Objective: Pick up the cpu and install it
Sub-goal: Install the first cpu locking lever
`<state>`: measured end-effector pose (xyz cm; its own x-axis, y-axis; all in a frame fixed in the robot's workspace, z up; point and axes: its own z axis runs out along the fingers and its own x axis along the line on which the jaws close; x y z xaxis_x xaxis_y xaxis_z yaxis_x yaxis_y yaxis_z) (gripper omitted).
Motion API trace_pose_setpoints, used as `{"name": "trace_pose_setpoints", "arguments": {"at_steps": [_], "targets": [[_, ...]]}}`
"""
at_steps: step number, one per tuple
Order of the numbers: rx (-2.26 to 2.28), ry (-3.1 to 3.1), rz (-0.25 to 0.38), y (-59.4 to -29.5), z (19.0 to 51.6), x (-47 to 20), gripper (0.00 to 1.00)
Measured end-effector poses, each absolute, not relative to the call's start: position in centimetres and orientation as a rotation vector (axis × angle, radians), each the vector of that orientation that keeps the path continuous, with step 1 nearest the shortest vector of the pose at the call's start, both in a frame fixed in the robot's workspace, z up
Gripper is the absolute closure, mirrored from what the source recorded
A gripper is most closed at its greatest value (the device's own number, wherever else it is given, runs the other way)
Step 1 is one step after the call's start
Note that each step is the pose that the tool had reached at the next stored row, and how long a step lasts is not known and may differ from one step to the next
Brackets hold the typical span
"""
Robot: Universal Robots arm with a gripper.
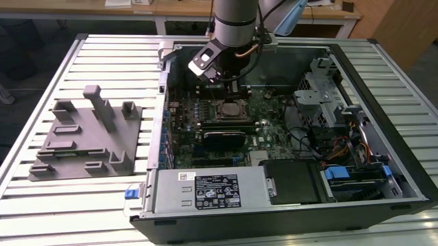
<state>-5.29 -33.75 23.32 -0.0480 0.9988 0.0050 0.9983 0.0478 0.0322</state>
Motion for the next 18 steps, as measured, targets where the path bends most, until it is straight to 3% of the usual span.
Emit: {"name": "trace_pose_setpoints", "arguments": {"at_steps": [18], "targets": [[2.155,2.260,0.042,-33.73,24.04,-5.29,0.89]]}}
